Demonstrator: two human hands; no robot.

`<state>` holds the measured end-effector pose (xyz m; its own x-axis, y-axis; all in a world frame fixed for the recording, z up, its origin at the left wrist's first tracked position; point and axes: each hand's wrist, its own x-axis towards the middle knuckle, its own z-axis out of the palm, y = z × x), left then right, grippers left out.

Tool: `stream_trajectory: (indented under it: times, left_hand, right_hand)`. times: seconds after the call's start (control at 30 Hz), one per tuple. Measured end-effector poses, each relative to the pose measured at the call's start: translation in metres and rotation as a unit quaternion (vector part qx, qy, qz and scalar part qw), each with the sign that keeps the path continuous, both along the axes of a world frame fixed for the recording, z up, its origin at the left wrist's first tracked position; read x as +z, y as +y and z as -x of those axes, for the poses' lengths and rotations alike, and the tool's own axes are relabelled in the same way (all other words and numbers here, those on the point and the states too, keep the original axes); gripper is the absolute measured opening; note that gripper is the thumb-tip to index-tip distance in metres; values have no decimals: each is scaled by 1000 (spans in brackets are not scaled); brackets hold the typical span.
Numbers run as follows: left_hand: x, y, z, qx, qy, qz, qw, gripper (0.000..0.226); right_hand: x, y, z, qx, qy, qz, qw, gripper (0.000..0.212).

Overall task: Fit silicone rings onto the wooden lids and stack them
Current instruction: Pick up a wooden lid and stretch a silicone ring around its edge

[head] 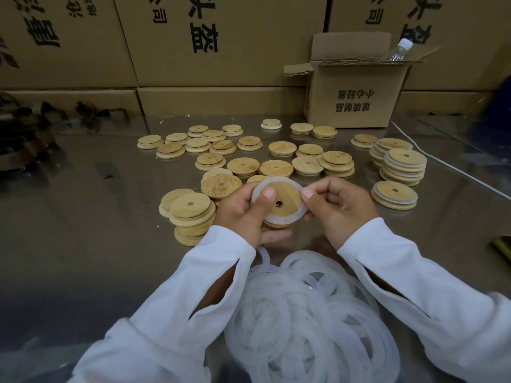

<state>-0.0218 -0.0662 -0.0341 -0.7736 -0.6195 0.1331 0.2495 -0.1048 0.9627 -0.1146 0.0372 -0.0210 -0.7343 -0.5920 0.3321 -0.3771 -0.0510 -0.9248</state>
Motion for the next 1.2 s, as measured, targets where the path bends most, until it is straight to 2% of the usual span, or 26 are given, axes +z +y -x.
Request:
stream_trajectory:
  times: [0.17, 0.43, 0.63, 0.8, 0.97, 1.03, 1.2]
  left_hand:
    - [0, 1, 0, 5, 23, -43, 999, 16]
    - [-1, 3, 3, 28, 45, -21, 998, 11]
    - [1, 2, 3, 19, 60, -78, 995, 11]
    - [-3, 1, 4, 29, -2, 3, 1000, 16]
    - [-4, 0, 2, 49, -39, 100, 993, 14]
    - [-4, -1, 0, 57, -43, 133, 989, 10]
    - [1, -3, -3, 60, -15, 167, 984, 13]
  right_hand:
    - [3, -1, -2, 11, -7, 11, 1000, 13]
    - [-2, -2, -9, -32, -62, 50, 996, 2]
    - [-6, -5, -10, -49, -46, 28, 997, 10]
    - [-7, -3, -4, -67, -32, 13, 997, 14]
    - [-5, 1, -1, -55, 102, -28, 993, 19]
    - [-4, 2, 1, -48, 125, -41, 990, 19]
    - [-1, 1, 6, -4, 35, -13, 999, 18]
